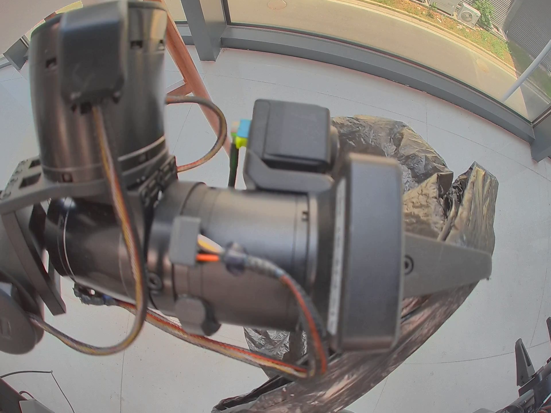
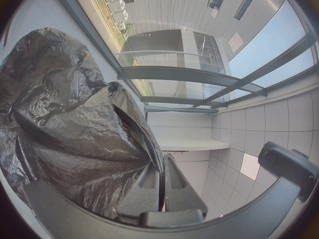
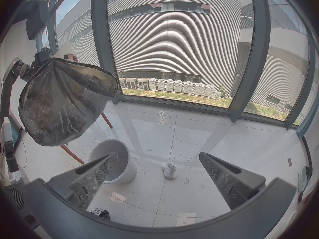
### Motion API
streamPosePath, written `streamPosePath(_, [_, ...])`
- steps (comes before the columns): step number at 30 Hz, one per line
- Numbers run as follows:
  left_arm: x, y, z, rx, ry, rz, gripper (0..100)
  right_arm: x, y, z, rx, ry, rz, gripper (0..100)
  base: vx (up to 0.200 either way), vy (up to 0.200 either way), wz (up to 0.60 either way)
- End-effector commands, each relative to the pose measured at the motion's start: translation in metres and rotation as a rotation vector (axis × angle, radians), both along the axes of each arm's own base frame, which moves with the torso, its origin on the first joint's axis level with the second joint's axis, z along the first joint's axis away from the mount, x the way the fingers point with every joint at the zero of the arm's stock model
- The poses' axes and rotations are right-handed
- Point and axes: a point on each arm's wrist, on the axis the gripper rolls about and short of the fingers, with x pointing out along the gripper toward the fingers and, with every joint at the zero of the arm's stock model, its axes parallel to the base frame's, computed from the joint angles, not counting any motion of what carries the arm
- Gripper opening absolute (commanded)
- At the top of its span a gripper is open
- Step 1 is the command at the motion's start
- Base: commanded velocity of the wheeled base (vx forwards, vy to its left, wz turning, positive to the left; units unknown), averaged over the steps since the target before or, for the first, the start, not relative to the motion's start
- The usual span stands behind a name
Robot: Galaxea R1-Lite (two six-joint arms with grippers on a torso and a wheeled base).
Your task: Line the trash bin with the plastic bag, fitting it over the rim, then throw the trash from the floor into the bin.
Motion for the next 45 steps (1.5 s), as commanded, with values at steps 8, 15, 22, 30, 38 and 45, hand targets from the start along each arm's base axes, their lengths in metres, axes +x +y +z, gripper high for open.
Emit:
streamPosePath(8, [0.010, 0.004, -0.023, 0.065, 0.042, 0.034, 0, 0.000, 0.000, -0.005, 0.000, 0.006, 0.002, 100, 0.000, 0.000, 0.00])
streamPosePath(15, [0.017, -0.011, -0.035, 0.093, 0.065, 0.004, 0, 0.001, 0.000, -0.005, 0.000, 0.008, 0.000, 100, 0.000, 0.000, 0.00])
streamPosePath(22, [0.022, -0.028, -0.053, 0.135, 0.103, -0.065, 0, 0.000, 0.000, -0.005, 0.001, 0.006, 0.000, 100, 0.000, 0.000, 0.00])
streamPosePath(30, [0.033, -0.052, -0.060, 0.124, 0.097, -0.075, 0, 0.000, 0.000, -0.005, 0.001, 0.006, 0.000, 100, 0.000, 0.000, 0.00])
streamPosePath(38, [0.045, -0.066, -0.077, 0.109, 0.089, -0.083, 0, 0.001, 0.000, -0.005, 0.001, 0.008, 0.000, 100, 0.000, 0.000, 0.00])
streamPosePath(45, [0.059, -0.058, -0.088, 0.124, 0.110, -0.064, 0, 0.001, 0.000, -0.005, 0.001, 0.008, 0.000, 100, 0.000, 0.000, 0.00])
